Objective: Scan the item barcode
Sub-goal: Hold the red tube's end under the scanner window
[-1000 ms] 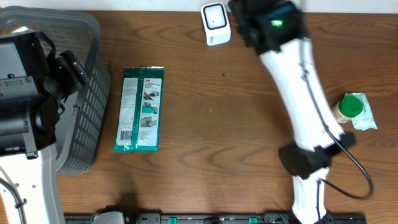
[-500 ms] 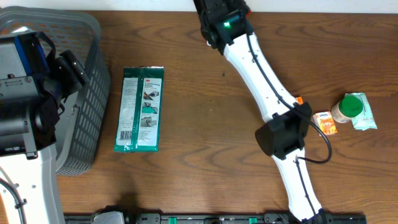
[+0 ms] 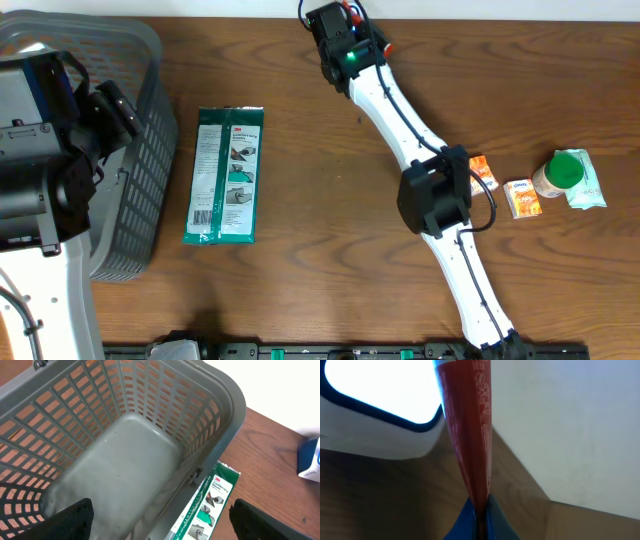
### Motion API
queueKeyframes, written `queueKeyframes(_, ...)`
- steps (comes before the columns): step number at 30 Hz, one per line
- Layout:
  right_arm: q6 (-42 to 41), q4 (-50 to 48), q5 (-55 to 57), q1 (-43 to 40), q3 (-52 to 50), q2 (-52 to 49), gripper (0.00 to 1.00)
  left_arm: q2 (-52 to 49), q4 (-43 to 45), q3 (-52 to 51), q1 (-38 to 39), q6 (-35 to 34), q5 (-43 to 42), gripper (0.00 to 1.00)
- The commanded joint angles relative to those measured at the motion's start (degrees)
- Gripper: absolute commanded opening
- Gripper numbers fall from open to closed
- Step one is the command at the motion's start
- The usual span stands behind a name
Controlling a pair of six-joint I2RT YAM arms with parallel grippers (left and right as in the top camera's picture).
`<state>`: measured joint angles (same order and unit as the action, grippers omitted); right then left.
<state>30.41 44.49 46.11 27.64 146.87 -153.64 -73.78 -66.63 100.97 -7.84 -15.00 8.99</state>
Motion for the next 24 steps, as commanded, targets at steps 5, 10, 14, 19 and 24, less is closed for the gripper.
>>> queueKeyframes(5,-0.11,0.5,-5.57,-1.38,0.39,-5.4,0.01,0.04,0.0,0.39,-0.24,-0.09,0.52,0.88)
queueKeyframes(10,-0.61,0.48,-7.02,-1.44,0.33,-6.38,0.01,0.04,0.0,0.39,-0.24,-0.09,0.5,0.88)
queueKeyframes(14,-0.52,0.2,-6.99,-1.44,0.33,-6.38,0.01,0.04,0.0,0.39,-0.24,-0.09,0.5,0.88)
queueKeyframes(19,-0.17,-0.87,-6.4,-1.46,0.35,-6.38,0.01,0.04,0.0,0.39,-0.24,-0.09,0.52,0.88)
queueKeyframes(24,5.55,-5.68,-0.55,-1.36,0.35,-6.36,0.01,0.04,0.0,0.39,-0.24,-0.09,0.5,0.88)
